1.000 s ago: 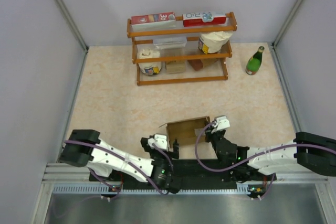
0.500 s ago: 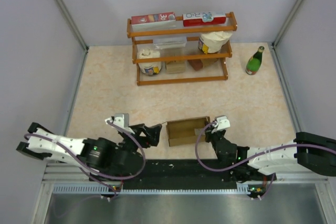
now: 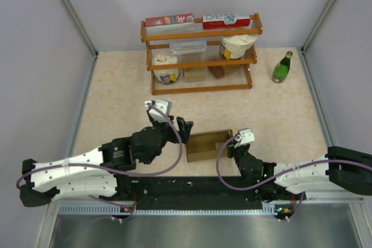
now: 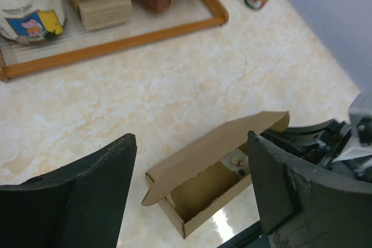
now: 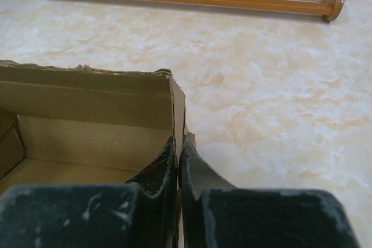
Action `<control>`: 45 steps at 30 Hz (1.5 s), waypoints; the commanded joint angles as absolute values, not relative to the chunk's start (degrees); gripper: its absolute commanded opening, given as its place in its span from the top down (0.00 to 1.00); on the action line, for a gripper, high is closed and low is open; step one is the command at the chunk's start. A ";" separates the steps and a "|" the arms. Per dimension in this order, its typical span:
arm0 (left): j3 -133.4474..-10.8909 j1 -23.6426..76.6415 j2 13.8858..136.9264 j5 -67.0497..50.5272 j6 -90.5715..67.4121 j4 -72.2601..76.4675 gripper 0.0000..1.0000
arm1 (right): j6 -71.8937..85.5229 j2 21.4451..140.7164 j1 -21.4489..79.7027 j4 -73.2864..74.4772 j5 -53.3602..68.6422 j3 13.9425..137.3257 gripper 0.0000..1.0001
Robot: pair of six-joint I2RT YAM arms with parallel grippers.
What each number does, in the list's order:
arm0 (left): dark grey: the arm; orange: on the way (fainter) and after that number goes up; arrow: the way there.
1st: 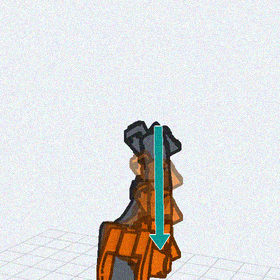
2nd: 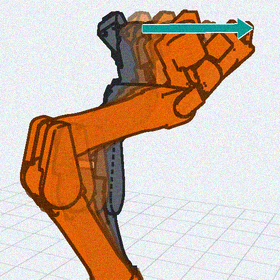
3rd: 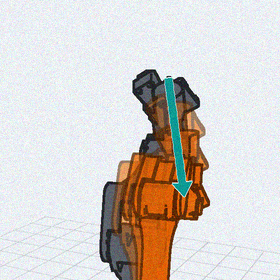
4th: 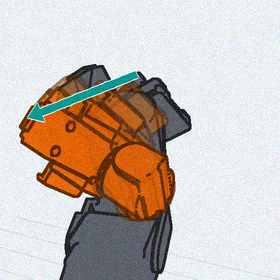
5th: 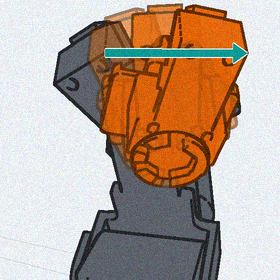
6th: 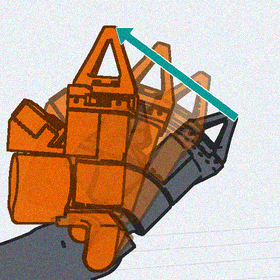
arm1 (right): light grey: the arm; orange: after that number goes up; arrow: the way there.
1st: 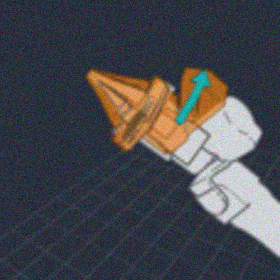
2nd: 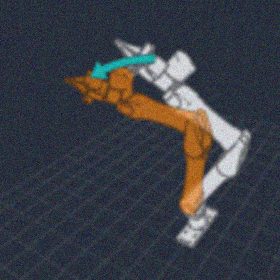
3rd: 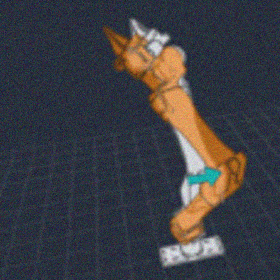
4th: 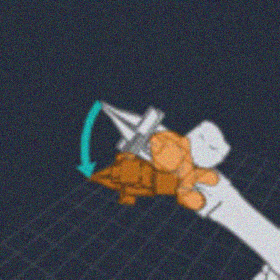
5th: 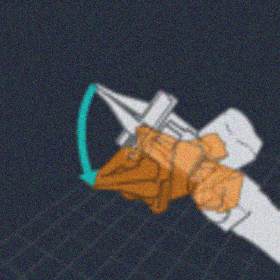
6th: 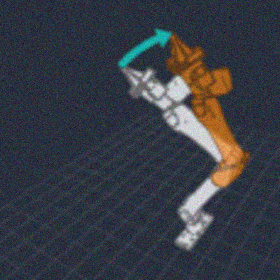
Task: Fold the paper box
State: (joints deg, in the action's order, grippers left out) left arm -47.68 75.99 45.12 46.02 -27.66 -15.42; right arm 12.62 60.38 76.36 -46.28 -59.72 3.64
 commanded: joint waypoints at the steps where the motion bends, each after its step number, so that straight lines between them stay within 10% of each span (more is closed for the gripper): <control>1: -50.62 68.58 51.59 27.90 -22.59 -12.40 0.19 | 12.57 59.76 76.99 -47.99 -58.10 2.20 1.00; 8: -48.26 49.41 55.01 4.06 -23.64 -6.95 0.21 | 11.96 61.52 77.08 -51.76 -56.25 0.71 0.98; 23: -41.94 48.60 61.70 -10.72 -27.07 -2.38 0.31 | 8.35 68.29 78.58 -62.57 -58.18 -1.32 0.90; 30: -38.59 50.45 59.59 -10.37 -28.74 -1.50 0.34 | 9.49 68.29 79.01 -62.67 -58.80 -1.58 0.69; 45: -36.04 55.02 61.26 -7.12 -30.41 1.49 0.37 | 25.48 36.78 80.24 -22.72 -60.11 -1.58 0.44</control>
State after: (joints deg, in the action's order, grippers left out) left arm -36.73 54.19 60.69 -8.38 -29.67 -3.05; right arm 17.93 47.88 78.78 -39.88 -58.43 2.98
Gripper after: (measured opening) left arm 0.638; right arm 0.546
